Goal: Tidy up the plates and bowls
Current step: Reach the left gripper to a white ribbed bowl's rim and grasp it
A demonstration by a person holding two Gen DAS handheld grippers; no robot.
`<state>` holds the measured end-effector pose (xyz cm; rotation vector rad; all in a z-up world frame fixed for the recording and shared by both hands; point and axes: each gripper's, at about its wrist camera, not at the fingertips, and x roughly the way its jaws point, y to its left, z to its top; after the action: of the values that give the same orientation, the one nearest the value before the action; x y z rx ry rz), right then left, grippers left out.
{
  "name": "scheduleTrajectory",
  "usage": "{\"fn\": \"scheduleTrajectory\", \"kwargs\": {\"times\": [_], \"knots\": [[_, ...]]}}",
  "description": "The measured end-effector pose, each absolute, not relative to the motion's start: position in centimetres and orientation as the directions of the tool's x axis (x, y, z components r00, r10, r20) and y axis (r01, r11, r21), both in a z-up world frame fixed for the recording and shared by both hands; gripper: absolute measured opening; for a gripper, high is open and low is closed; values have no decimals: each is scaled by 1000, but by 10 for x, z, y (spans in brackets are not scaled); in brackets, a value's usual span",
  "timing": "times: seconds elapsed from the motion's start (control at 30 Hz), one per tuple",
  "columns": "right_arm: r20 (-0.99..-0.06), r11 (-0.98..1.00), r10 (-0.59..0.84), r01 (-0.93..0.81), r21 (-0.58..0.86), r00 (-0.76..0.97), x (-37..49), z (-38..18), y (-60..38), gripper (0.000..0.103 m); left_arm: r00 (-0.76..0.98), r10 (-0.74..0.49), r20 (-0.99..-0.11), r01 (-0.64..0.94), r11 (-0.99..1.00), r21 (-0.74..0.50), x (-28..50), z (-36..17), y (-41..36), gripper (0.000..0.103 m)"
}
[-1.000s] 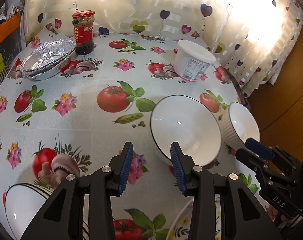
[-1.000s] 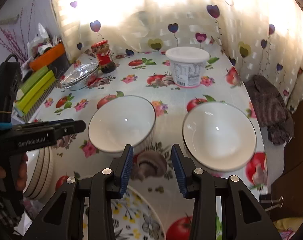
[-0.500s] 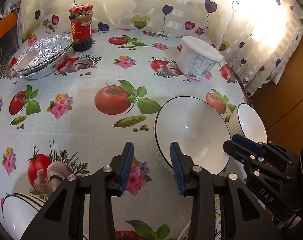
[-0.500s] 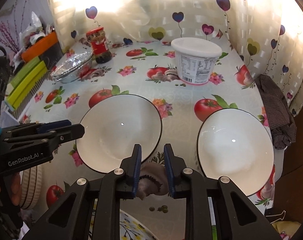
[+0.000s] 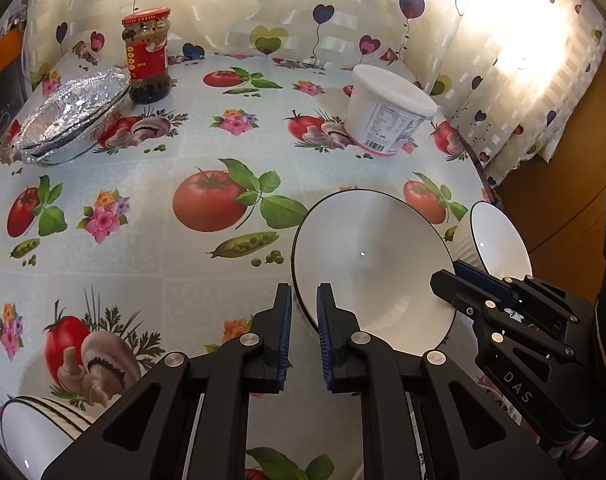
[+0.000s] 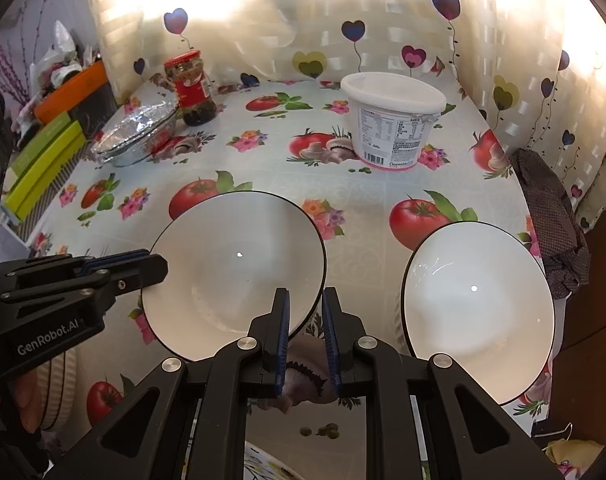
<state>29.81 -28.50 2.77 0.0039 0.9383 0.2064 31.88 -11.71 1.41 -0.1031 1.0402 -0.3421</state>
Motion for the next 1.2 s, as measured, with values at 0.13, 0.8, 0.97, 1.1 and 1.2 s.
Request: {"fn": "scheduleTrajectory", "kwargs": {"times": [0.13, 0.8, 0.97, 1.1, 1.2], "knots": [[-802, 980, 183, -168, 104, 569, 301, 25, -287, 16, 457, -329, -827, 224, 942, -251, 320, 13, -117, 13], [-780, 979, 201, -143, 144, 592, 293, 34, -290, 17, 475, -313, -822, 211, 948, -239, 313, 20, -120, 13], [-779, 976, 218, -140, 167, 587, 288, 34, -291, 16, 483, -311, -819, 206, 949, -238, 308, 23, -117, 13], [-769, 975, 221, -137, 174, 600, 281, 39, -291, 17, 491, -315, -812, 212, 947, -240, 302, 28, -116, 13], [-757, 975, 221, -136, 175, 615, 273, 48, -291, 17, 501, -323, -803, 217, 945, -244, 297, 35, -115, 13]]}}
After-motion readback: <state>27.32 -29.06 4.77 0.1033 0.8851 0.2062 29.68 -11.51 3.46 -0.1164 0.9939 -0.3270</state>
